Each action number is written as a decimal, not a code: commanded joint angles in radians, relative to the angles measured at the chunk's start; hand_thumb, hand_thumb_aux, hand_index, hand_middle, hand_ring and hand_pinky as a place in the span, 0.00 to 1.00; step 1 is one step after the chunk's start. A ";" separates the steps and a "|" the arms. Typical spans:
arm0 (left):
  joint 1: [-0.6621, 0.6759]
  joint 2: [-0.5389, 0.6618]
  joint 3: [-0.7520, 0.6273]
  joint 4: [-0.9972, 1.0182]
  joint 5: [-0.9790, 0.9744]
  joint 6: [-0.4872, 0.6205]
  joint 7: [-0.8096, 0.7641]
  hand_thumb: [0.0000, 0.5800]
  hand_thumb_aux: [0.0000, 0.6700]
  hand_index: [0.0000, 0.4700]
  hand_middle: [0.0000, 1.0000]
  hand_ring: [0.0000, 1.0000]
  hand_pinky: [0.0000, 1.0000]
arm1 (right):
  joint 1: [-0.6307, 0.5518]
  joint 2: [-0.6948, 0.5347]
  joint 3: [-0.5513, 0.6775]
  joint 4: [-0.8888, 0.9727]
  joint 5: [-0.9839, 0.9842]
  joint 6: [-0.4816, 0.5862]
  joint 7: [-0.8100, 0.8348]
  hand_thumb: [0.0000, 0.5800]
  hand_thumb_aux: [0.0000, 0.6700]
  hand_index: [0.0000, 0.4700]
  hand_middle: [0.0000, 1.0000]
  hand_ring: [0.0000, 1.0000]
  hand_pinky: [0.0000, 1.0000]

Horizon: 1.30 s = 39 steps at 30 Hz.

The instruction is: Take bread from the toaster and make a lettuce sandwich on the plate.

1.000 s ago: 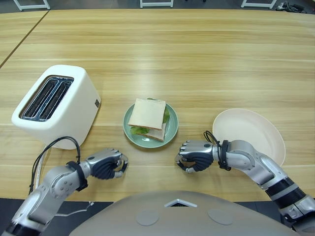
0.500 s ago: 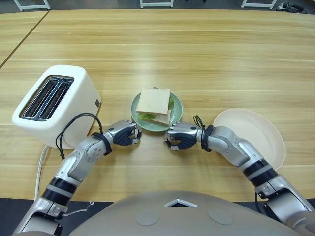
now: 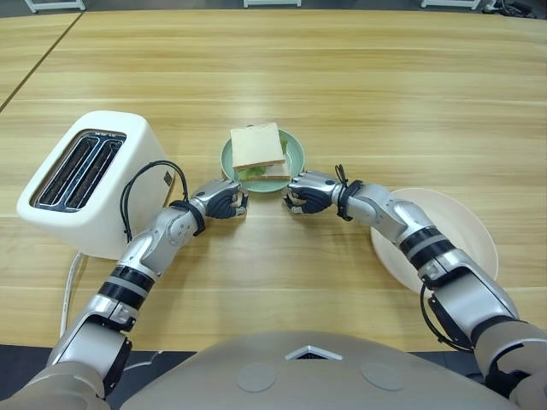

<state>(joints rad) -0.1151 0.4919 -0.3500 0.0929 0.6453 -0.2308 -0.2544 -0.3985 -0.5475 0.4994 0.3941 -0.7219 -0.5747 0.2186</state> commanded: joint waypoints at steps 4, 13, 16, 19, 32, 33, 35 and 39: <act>0.423 -0.038 0.169 -0.592 -0.102 0.096 0.027 0.00 0.00 0.00 0.00 0.00 0.00 | 0.365 -0.161 -0.282 -0.445 0.372 0.047 0.080 0.00 0.00 0.00 0.00 0.00 0.00; 0.533 -0.225 0.233 -0.508 -0.685 -0.108 0.033 0.00 0.00 0.00 0.00 0.00 0.00 | 0.435 0.066 -0.403 -0.407 0.934 0.070 0.161 0.00 0.00 0.00 0.00 0.00 0.00; 0.522 -0.236 0.256 -0.467 -0.777 -0.150 -0.001 0.00 0.00 0.00 0.00 0.00 0.00 | 0.437 0.093 -0.418 -0.400 0.986 0.060 0.204 0.00 0.00 0.00 0.00 0.00 0.00; 0.528 -0.244 0.251 -0.457 -0.839 -0.171 -0.039 0.00 0.00 0.00 0.00 0.00 0.00 | 0.433 0.114 -0.432 -0.409 1.045 0.075 0.252 0.00 0.00 0.00 0.00 0.00 0.00; 0.530 -0.261 0.261 -0.445 -0.892 -0.210 -0.095 0.00 0.00 0.00 0.00 0.00 0.00 | 0.480 0.166 -0.452 -0.482 1.124 0.079 0.381 0.00 0.00 0.00 0.00 0.00 0.00; 0.528 -0.264 0.261 -0.444 -0.894 -0.212 -0.097 0.00 0.00 0.00 0.00 0.00 0.00 | 0.482 0.169 -0.454 -0.484 1.126 0.081 0.386 0.00 0.00 0.00 0.00 0.00 0.00; 0.525 -0.268 0.262 -0.444 -0.897 -0.211 -0.102 0.00 0.00 0.00 0.00 0.00 0.00 | 0.485 0.175 -0.460 -0.488 1.134 0.088 0.396 0.00 0.00 0.00 0.00 0.00 0.00; 0.517 -0.273 0.262 -0.446 -0.913 -0.207 -0.113 0.00 0.00 0.00 0.00 0.00 0.00 | 0.496 0.185 -0.472 -0.499 1.149 0.101 0.410 0.00 0.00 0.00 0.00 0.00 0.00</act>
<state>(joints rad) 0.4098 0.2222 -0.0905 -0.3581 -0.2594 -0.4444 -0.3597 0.0861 -0.3683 0.0352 -0.0917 0.4148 -0.4907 0.6188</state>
